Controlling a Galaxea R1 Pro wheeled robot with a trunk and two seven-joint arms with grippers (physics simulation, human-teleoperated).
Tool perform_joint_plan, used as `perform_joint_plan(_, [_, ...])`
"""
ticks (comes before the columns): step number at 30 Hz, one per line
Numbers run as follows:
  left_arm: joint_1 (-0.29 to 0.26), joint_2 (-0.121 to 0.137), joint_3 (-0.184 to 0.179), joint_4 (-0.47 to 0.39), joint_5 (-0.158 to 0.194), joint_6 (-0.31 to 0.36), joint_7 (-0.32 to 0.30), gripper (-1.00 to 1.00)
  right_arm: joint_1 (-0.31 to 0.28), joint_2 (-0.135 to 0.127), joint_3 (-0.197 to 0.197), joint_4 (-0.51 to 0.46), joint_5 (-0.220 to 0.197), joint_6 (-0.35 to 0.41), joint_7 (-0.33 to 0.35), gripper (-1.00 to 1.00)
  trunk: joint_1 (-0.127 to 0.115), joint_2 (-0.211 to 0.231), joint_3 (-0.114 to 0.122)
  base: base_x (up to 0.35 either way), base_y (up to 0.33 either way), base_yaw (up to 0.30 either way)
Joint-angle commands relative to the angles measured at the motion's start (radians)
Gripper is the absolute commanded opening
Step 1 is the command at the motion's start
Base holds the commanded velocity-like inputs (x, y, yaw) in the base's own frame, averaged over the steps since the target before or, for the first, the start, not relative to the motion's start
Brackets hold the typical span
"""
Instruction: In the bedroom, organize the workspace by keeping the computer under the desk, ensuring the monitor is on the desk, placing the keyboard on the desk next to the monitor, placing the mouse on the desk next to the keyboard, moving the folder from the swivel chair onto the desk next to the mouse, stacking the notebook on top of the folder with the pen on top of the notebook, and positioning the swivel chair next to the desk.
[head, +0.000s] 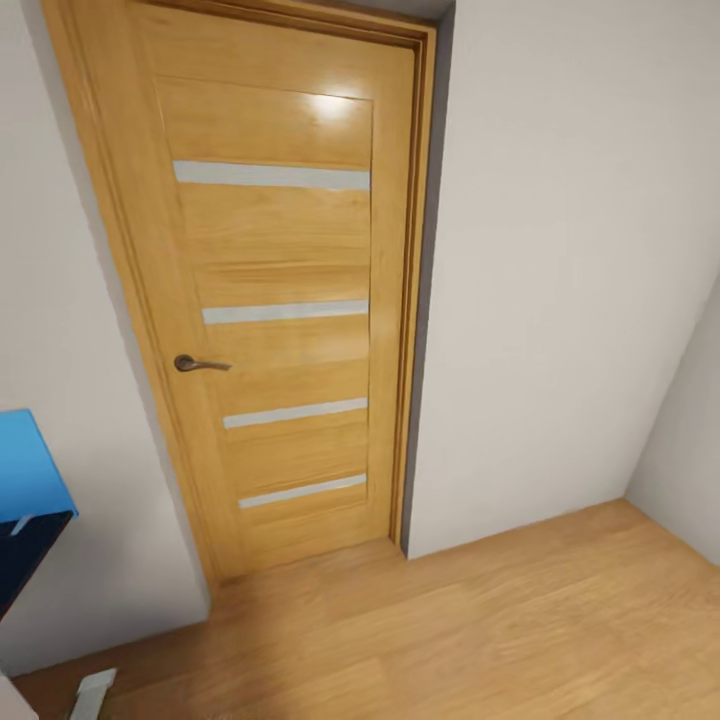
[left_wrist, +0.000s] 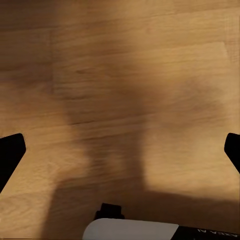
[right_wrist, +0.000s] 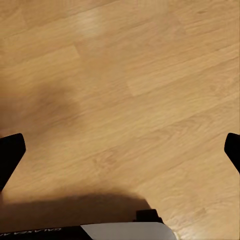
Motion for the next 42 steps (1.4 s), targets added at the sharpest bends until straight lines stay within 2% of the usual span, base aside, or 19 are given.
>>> perform_joint_plan(1, [-0.001, 0.000, -0.001, 0.000, 0.008, -0.003, 0.000, 1.00, 0.000, 0.000, -0.003, 0.000, -0.005, -0.003, 0.002, 1.00, 0.000, -0.001, -0.001, 0.041, -0.052, 0.278])
perform_joint_plan(16, [-0.001, 0.002, 0.000, 0.001, 0.007, -0.003, 0.007, 1.00, 0.000, -0.001, -0.006, -0.001, -0.008, -0.003, 0.001, 1.00, 0.000, -0.001, -0.001, 0.010, -0.012, 0.280])
perform_joint_plan(23, [-0.001, 0.017, 0.000, 0.007, 0.005, -0.004, 0.098, 1.00, 0.000, -0.001, -0.006, -0.003, -0.005, -0.004, 0.002, 1.00, 0.000, -0.001, -0.001, 0.000, 0.000, 0.280])
perform_joint_plan(27, [-0.001, 0.025, 0.000, 0.054, 0.007, -0.005, 0.121, 1.00, 0.000, -0.002, -0.006, -0.005, -0.004, -0.005, 0.001, 1.00, 0.000, -0.001, -0.001, 0.000, 0.000, 0.281])
perform_joint_plan(28, [-0.001, 0.029, 0.000, 0.116, 0.008, -0.005, 0.129, 1.00, 0.000, -0.006, -0.006, -0.008, -0.004, -0.005, 0.001, 1.00, 0.000, -0.001, -0.001, 0.000, 0.000, 0.281])
perform_joint_plan(30, [-0.001, 0.031, 0.001, 0.143, 0.009, -0.005, 0.131, 1.00, 0.000, -0.011, -0.006, -0.018, -0.003, -0.006, 0.001, 1.00, 0.000, -0.001, -0.001, 0.000, 0.000, 0.281])
perform_joint_plan(39, [-0.001, 0.031, 0.003, 0.203, 0.014, -0.007, 0.133, 1.00, 0.000, -0.019, -0.007, -0.035, -0.003, -0.008, 0.000, 1.00, 0.000, -0.001, -0.001, 0.000, 0.000, 0.281])
perform_joint_plan(42, [-0.001, 0.027, 0.004, 0.232, 0.060, -0.034, 0.132, 1.00, 0.000, -0.019, -0.008, -0.028, -0.003, -0.017, 0.000, 1.00, 0.000, -0.001, -0.001, 0.000, 0.000, 0.281])
